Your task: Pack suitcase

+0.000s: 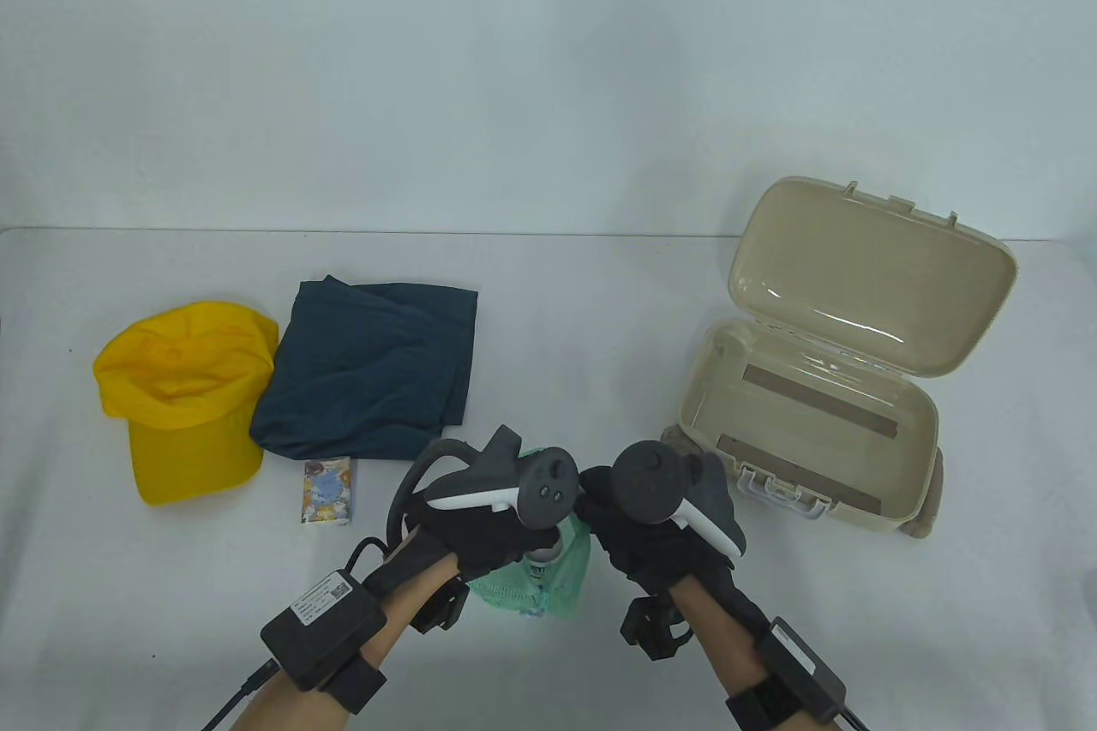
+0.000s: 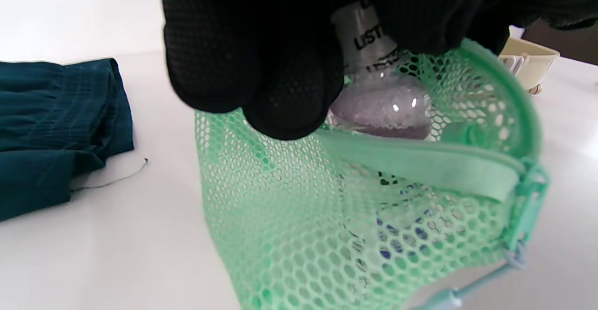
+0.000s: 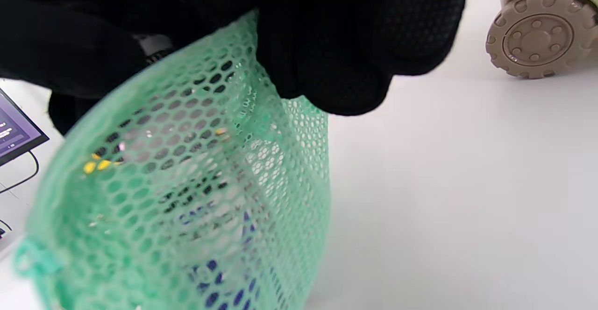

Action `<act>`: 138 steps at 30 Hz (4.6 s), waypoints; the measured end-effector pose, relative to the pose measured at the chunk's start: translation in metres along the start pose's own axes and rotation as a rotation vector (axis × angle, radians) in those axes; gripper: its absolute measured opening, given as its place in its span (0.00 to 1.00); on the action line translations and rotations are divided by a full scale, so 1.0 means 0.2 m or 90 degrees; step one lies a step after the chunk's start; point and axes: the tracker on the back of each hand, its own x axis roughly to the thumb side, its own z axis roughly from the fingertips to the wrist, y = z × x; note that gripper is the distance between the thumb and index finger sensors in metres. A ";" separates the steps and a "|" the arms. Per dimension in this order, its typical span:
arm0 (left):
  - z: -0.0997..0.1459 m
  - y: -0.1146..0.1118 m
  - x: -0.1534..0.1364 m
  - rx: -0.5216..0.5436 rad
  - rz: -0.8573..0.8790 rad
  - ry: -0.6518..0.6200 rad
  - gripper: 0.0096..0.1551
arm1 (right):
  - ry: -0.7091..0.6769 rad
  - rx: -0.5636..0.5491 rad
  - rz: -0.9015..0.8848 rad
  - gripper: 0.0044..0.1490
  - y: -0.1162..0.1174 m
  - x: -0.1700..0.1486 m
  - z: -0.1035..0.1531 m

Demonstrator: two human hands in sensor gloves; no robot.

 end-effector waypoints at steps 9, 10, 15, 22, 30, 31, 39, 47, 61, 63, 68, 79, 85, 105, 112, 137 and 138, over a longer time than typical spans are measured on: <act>-0.10 -0.02 -0.03 -0.007 0.048 0.025 0.34 | 0.013 -0.005 -0.001 0.26 0.00 -0.03 -0.03; -0.11 -0.03 -0.04 -0.003 0.048 0.035 0.34 | 0.012 -0.005 -0.006 0.26 -0.01 -0.03 -0.03; -0.16 -0.06 -0.05 0.056 0.050 0.072 0.32 | 0.013 -0.013 -0.006 0.26 -0.01 -0.03 -0.03; -0.18 -0.12 -0.02 0.226 0.006 0.121 0.24 | 0.029 -0.014 -0.019 0.27 -0.02 -0.08 -0.05; -0.07 -0.03 -0.11 0.219 0.132 0.083 0.24 | 0.030 -0.017 -0.033 0.27 -0.04 -0.09 -0.04; -0.05 -0.02 -0.13 0.219 0.146 0.081 0.25 | 0.030 -0.018 -0.036 0.27 -0.04 -0.09 -0.04; 0.20 0.02 -0.47 0.244 0.168 0.220 0.29 | 0.020 -0.010 -0.141 0.27 -0.08 -0.10 -0.02; 0.31 -0.20 -0.84 0.176 0.091 0.490 0.35 | 0.036 -0.015 -0.133 0.27 -0.09 -0.12 -0.01; 0.25 -0.52 -1.04 0.001 0.197 0.618 0.44 | 0.045 -0.011 -0.089 0.27 -0.08 -0.12 -0.01; 0.25 -0.52 -1.04 -0.029 0.225 0.599 0.44 | 0.046 -0.008 -0.086 0.27 -0.07 -0.12 -0.01; 0.25 -0.52 -1.06 -0.058 0.274 0.559 0.37 | 0.046 -0.006 -0.083 0.27 -0.07 -0.12 -0.01; 0.42 -0.15 -0.86 0.221 0.446 0.370 0.33 | 0.025 -0.011 -0.096 0.27 -0.09 -0.09 0.00; 0.45 0.10 -0.54 0.331 0.453 0.225 0.33 | -0.007 -0.033 -0.104 0.27 -0.11 -0.02 0.04; 0.12 -0.17 -0.08 0.263 0.327 0.208 0.34 | 0.036 -0.041 -0.181 0.28 -0.11 -0.06 0.04; 0.07 -0.19 0.03 0.236 0.179 0.188 0.33 | 0.043 -0.063 -0.137 0.28 -0.11 -0.05 0.04; -0.05 -0.15 0.12 0.166 0.156 0.135 0.31 | 0.034 -0.028 -0.193 0.28 -0.11 -0.09 0.02; -0.07 -0.15 0.13 0.162 0.147 0.143 0.31 | 0.036 -0.029 -0.196 0.28 -0.11 -0.09 0.02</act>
